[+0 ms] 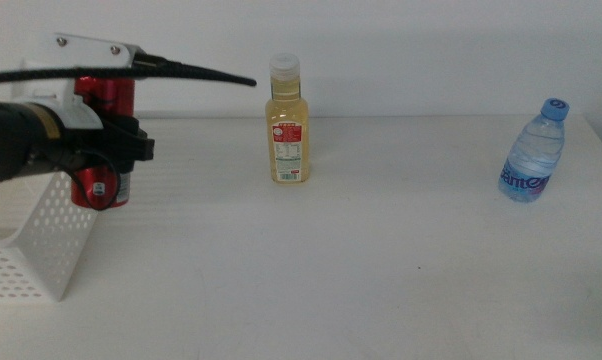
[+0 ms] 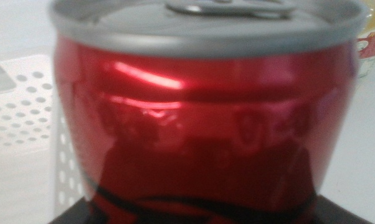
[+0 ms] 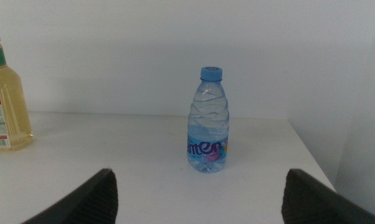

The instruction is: Use arms to grab the bottles and put them into the dustbin to the left of the table.

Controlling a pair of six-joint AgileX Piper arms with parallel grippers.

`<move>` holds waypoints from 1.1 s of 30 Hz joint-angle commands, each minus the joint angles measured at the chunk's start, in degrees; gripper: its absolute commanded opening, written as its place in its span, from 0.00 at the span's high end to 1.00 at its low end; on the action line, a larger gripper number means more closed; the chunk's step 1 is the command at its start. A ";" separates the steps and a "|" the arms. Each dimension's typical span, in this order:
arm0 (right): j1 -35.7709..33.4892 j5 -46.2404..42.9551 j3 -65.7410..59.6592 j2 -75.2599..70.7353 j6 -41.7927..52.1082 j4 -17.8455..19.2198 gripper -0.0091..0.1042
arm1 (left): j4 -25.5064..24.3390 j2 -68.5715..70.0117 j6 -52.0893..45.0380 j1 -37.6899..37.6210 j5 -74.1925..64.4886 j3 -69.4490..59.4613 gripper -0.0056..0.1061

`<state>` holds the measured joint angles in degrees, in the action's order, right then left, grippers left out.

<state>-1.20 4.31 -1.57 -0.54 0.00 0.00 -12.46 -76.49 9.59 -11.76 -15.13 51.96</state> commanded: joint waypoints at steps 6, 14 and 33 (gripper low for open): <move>0.33 -4.31 0.38 -1.58 0.48 0.00 0.28 | 1.37 2.25 -2.00 0.55 -6.92 8.19 0.99; 0.28 -4.31 0.38 -1.59 0.48 0.00 0.28 | 19.56 2.20 -24.69 12.10 -19.98 14.58 0.99; 0.28 -4.31 0.38 -1.59 0.48 0.00 0.28 | 20.92 -18.64 -26.36 27.95 -41.33 40.86 0.99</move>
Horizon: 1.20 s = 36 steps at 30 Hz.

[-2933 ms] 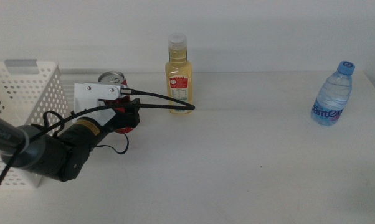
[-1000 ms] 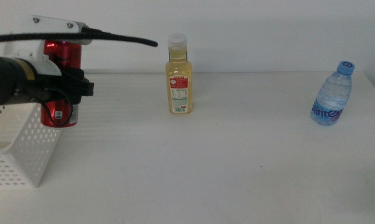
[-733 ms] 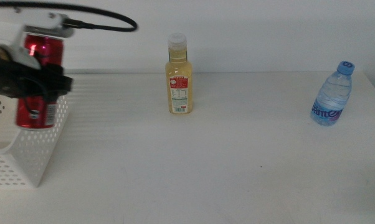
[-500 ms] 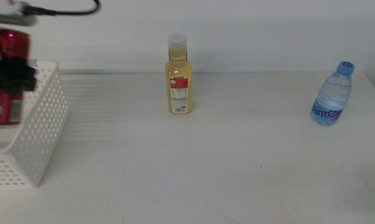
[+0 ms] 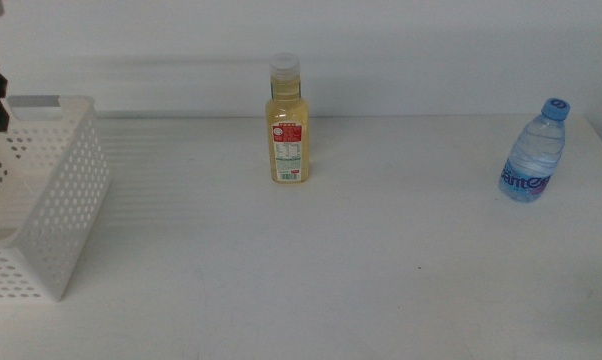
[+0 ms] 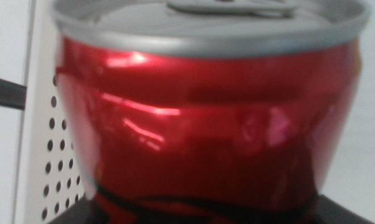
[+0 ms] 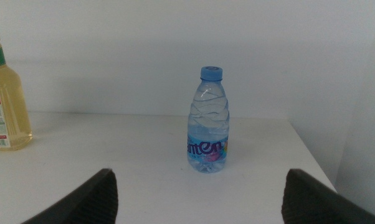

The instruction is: Use arms to grab the bottles and put them into the dustbin to the left of the table.

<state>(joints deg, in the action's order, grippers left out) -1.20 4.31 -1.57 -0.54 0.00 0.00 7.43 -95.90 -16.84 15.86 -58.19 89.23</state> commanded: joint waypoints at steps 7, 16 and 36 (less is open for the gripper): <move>0.28 -4.31 0.38 -1.59 0.48 0.00 0.28 | -2.95 -7.30 0.02 0.38 1.87 6.85 0.99; 0.28 -4.31 0.38 -1.59 0.48 0.00 0.28 | -2.41 -15.17 -0.61 0.27 4.17 6.86 0.99; 0.28 -4.31 0.38 -1.59 0.48 0.00 0.28 | -0.61 -22.30 -0.61 0.19 5.23 6.80 0.74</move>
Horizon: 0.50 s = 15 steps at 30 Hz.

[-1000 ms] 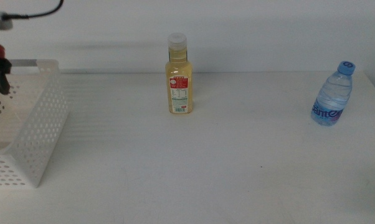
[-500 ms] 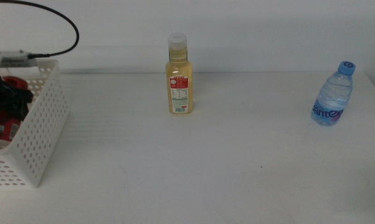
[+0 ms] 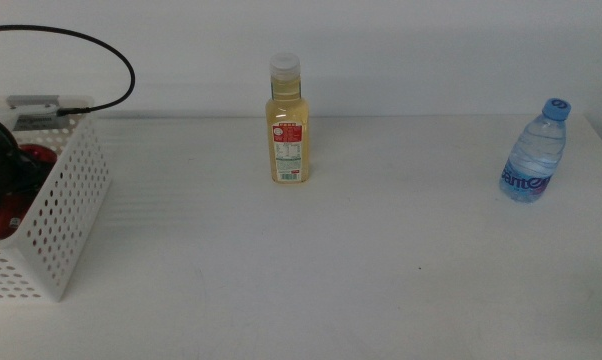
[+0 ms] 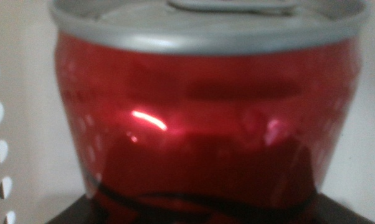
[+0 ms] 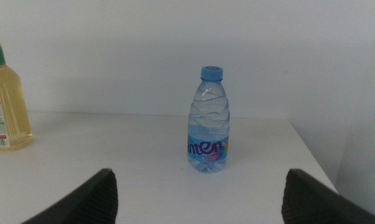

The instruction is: Use arms to grab the bottles and put them into the dustbin to the left of the table.

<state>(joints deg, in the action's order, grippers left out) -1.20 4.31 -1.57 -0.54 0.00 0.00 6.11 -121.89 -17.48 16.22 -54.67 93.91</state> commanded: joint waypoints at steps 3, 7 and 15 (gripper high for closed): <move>0.28 -4.31 0.38 -1.59 0.48 0.00 0.28 | 0.71 3.62 0.03 -0.18 2.33 2.12 0.50; 0.28 -4.31 0.38 -1.59 0.48 0.00 0.28 | 0.38 3.62 -0.39 -0.18 2.34 2.12 0.27; 0.28 -4.31 0.38 -1.59 0.48 0.00 0.28 | -0.57 4.91 -0.41 -0.18 -1.61 3.97 0.14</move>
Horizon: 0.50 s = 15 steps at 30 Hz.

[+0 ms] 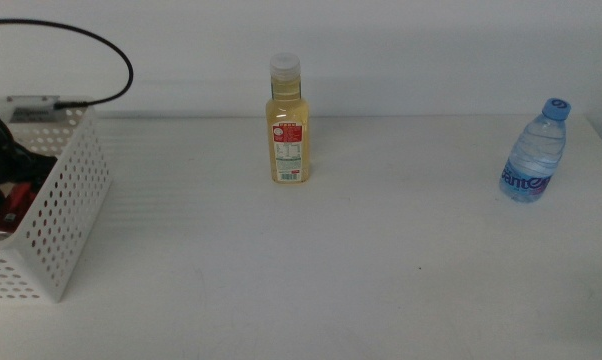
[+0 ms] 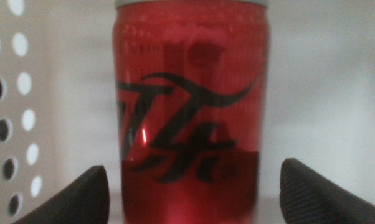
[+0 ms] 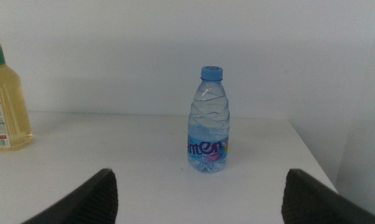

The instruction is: Use arms to grab the bottles and put them into the dustbin to the left of the table.

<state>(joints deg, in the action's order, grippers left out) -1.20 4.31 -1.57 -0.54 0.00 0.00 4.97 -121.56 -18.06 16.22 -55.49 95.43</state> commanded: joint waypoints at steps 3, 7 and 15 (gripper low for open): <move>0.28 -4.31 0.38 -1.59 0.48 0.00 0.28 | 1.49 6.65 1.34 -0.29 -3.57 4.14 0.14; 0.28 -4.31 0.38 -1.59 0.48 0.00 0.28 | 3.28 12.10 2.45 -1.19 -5.38 4.44 0.14; 0.28 -4.31 0.38 -1.59 0.48 0.00 0.28 | 3.17 24.94 6.14 -4.96 -6.82 4.39 0.14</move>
<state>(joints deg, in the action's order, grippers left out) -1.20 4.31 -1.57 -0.54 0.00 0.00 7.02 -101.80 -12.97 12.20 -63.38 98.09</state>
